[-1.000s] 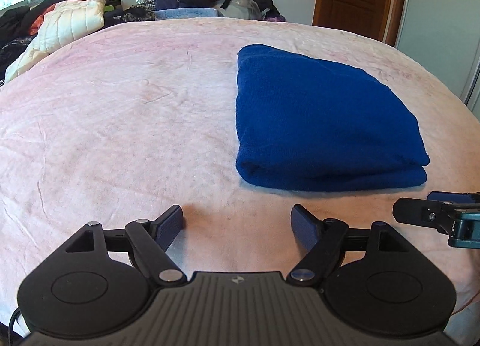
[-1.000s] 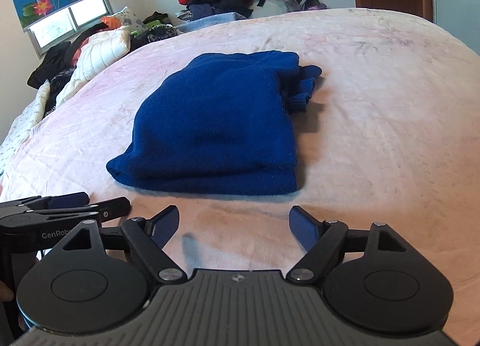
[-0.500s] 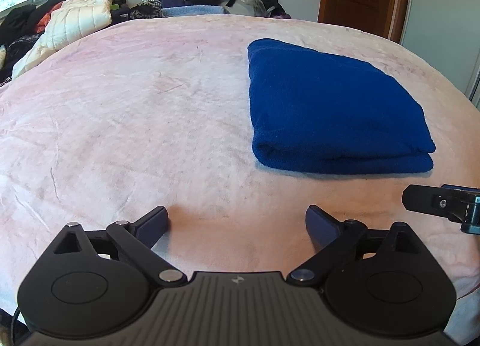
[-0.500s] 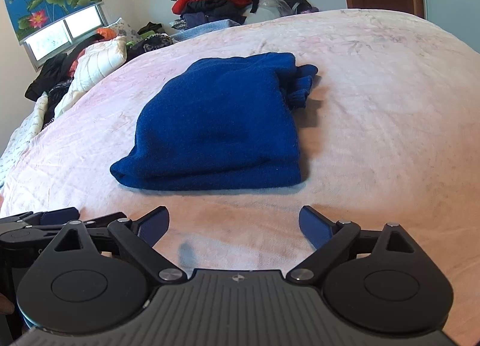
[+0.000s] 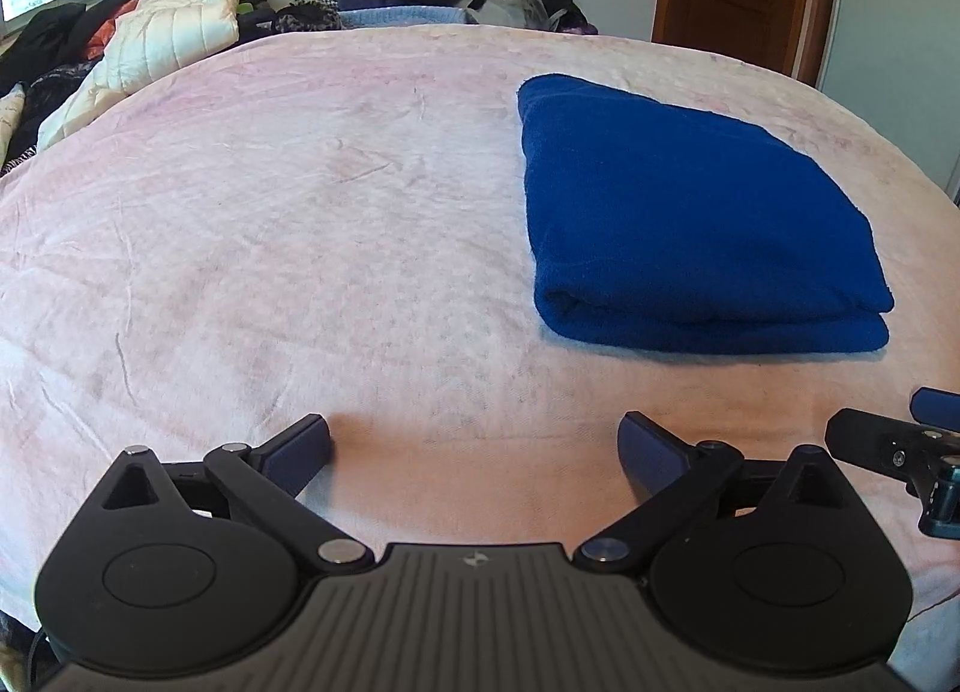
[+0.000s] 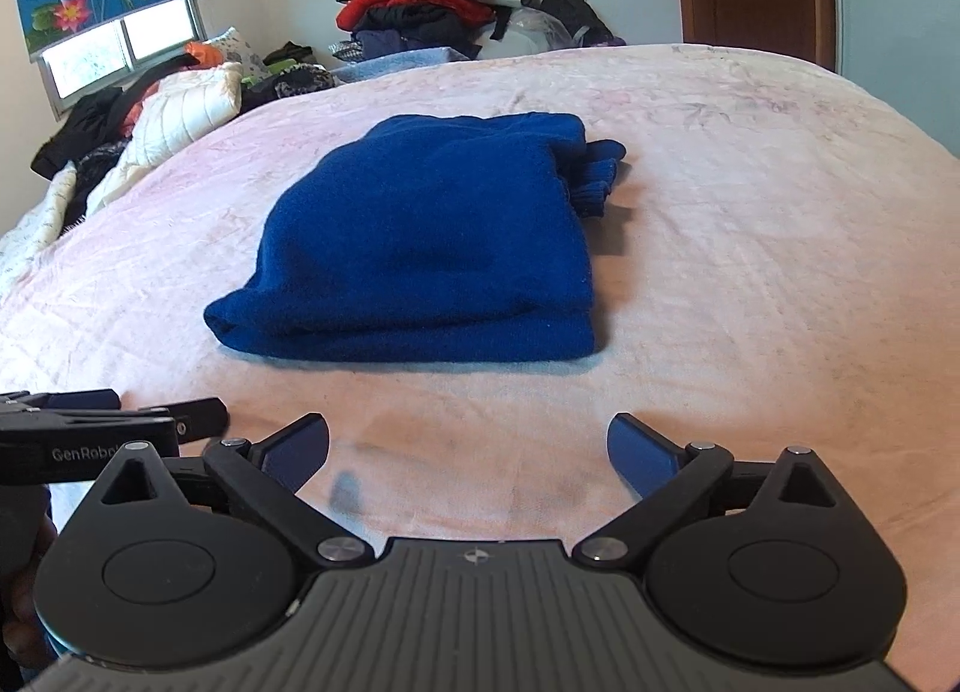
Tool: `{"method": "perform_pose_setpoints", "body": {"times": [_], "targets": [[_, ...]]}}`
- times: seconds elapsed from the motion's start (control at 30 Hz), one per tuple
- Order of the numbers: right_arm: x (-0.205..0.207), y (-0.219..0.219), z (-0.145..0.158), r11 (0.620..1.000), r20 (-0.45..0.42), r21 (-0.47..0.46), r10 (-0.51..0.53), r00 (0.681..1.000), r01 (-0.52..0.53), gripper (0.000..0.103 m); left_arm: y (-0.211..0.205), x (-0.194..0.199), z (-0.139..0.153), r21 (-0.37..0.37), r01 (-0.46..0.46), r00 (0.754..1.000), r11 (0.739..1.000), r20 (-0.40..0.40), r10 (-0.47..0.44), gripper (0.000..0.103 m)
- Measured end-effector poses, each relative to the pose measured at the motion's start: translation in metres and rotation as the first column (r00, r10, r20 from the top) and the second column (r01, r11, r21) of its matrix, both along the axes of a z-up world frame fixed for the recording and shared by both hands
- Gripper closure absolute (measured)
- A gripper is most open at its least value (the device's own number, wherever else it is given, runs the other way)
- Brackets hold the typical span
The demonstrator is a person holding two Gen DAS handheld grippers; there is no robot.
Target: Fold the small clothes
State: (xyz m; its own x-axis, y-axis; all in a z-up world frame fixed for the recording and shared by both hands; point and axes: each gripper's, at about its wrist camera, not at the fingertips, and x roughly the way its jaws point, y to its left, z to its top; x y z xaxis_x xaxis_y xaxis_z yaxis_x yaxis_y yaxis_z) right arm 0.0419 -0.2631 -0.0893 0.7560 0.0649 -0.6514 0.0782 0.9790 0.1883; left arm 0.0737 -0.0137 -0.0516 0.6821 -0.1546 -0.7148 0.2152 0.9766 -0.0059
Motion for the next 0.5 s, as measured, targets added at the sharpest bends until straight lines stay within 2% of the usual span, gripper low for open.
{"method": "perform_pose_setpoints", "body": {"times": [0.27,0.4,0.5], "targets": [[0.005,0.003,0.001,0.999,-0.064,-0.023,-0.039,0.997,0.038,0.001,-0.005,0.003,0.002,0.016,0.001,0.999,1.0,-0.032,-0.001,0.0],[0.007,0.0,0.002,0.998,-0.076,0.002,-0.058,0.995,0.058,0.001,-0.005,0.001,0.001,0.019,0.009,1.0,1.0,-0.024,-0.009,0.0],[0.011,0.002,0.002,0.999,-0.096,-0.021,-0.044,0.994,0.043,0.001,-0.004,0.0,0.0,0.014,0.012,1.0,1.0,-0.019,-0.012,0.0]]}}
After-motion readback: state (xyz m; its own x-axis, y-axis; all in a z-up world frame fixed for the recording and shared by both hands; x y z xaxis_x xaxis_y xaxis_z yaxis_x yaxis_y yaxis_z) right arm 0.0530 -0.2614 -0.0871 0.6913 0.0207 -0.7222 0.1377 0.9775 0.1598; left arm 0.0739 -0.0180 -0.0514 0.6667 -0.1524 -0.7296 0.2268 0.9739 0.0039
